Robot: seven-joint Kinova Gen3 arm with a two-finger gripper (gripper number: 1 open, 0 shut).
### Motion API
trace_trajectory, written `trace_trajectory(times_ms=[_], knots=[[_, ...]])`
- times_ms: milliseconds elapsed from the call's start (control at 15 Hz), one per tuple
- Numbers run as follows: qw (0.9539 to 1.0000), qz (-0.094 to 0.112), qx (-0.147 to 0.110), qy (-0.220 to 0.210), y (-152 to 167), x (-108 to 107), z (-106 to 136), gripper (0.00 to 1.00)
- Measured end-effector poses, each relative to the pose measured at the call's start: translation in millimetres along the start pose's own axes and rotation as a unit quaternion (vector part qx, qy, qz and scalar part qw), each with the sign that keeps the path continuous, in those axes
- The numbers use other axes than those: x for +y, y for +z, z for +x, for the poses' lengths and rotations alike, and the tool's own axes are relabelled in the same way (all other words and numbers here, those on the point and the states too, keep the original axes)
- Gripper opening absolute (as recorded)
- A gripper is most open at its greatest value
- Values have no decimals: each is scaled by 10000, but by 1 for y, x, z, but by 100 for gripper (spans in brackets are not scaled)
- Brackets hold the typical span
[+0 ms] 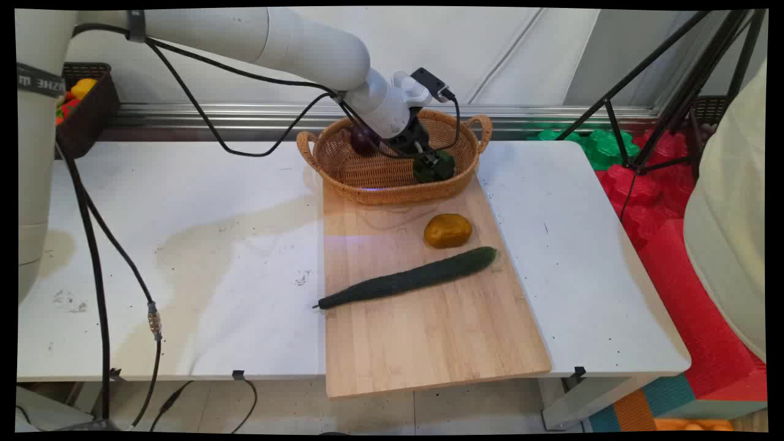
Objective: Pick up the cucumber from the cutting board
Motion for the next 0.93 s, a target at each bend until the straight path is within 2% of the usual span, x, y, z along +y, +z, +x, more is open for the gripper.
trace_trajectory(times_ms=[467,667,933], knots=[[9993,162,238,251,-24,4,10,100],[9979,218,374,473,-44,6,18,100],[9945,193,583,846,-83,16,26,100]])
